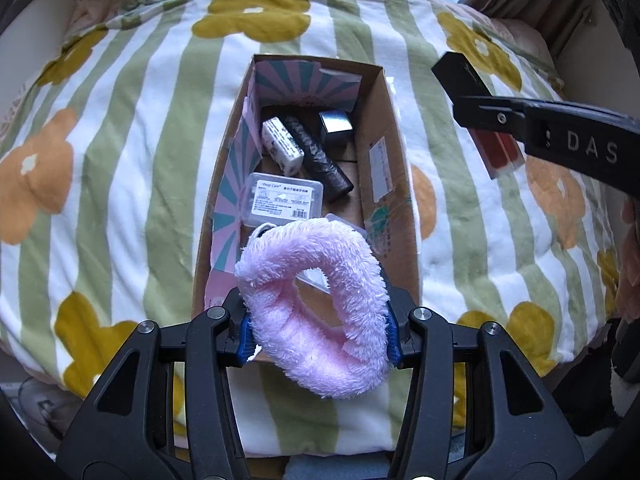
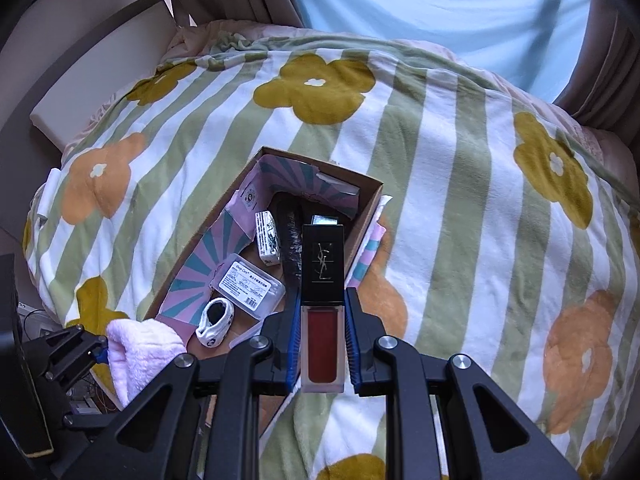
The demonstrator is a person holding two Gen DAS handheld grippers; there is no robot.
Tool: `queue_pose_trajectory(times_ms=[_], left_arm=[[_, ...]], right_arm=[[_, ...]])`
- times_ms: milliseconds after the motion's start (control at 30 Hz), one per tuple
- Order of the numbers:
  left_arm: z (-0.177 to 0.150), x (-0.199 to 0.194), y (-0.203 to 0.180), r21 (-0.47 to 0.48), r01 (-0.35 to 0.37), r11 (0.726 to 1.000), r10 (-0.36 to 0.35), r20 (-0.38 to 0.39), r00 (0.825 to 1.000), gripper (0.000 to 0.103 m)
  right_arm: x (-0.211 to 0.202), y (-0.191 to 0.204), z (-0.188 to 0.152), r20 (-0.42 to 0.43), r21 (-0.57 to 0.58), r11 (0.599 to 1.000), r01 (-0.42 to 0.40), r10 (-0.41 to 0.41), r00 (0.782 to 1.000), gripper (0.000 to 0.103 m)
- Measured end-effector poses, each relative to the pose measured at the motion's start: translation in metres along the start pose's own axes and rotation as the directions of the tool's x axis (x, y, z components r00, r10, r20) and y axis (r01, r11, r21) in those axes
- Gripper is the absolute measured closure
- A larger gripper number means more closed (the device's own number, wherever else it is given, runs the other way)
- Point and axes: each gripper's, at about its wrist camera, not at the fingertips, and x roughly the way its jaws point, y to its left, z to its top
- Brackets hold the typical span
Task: Organize objects
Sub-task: 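Lift and carry the hair tie with the left gripper while the right carries the lipstick to the box, then lower both held items into the cardboard box and open both grippers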
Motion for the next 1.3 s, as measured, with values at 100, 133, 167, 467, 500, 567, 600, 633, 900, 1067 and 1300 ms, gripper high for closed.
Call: queue_pose_trajectory(times_ms=[100,133,167,467,500,567,600,633,900,1067,1300], left_arm=[[0.001,0.023,0.005,0.018,0.018,1.0,-0.018,-0.025,1.0,0.058],[0.002,0.029,0.007,0.023,0.026,0.999,-0.025,-0.032,0.999,0.058],[0.003,0.036,0.007,0.028,0.032,0.999,-0.031,-0.039,0.999,0.058],[0.007,0.078,0.009,0.062,0.056,0.996,-0.051,-0.081,0.995,0.058],[0.008,0.079,0.01,0.06,0.062,0.996,-0.057,-0.083,0.995,0.058],[0.008,0.082,0.011,0.064,0.068,0.996,-0.062,-0.088,0.994,0.058],[0.008,0.083,0.011,0.068,0.07,0.995,-0.064,-0.091,0.994,0.058],[0.007,0.085,0.012,0.063,0.07,0.996,-0.064,-0.093,0.994,0.058],[0.005,0.087,0.018,0.004,0.113,0.994,-0.112,-0.091,0.99,0.0],[0.005,0.088,0.016,0.007,0.105,0.994,-0.104,-0.087,0.991,0.0],[0.006,0.088,0.012,0.013,0.084,0.996,-0.083,-0.072,0.994,0.0]], right_arm=[[0.032,0.007,0.009,-0.031,0.006,1.0,-0.015,0.015,0.999,0.085],[0.042,0.009,0.012,-0.038,0.005,1.0,-0.017,0.017,0.999,0.085],[0.05,0.011,0.015,-0.045,0.005,1.0,-0.021,0.021,0.999,0.085],[0.114,0.017,0.035,-0.114,0.0,0.999,-0.036,0.035,0.993,0.085],[0.118,0.017,0.036,-0.118,-0.001,0.999,-0.036,0.036,0.992,0.085],[0.123,0.017,0.038,-0.125,-0.002,0.999,-0.041,0.041,0.991,0.085],[0.125,0.017,0.038,-0.129,-0.001,0.999,-0.048,0.048,0.99,0.085],[0.127,0.017,0.039,-0.136,0.002,0.998,-0.067,0.066,0.988,0.085],[0.127,0.014,0.048,-0.1,0.029,0.991,-0.127,0.129,0.987,0.001],[0.133,0.012,0.048,-0.134,0.04,0.992,-0.116,0.12,0.984,0.001],[0.124,0.014,0.046,-0.119,0.036,0.992,-0.121,0.124,0.985,0.001]])
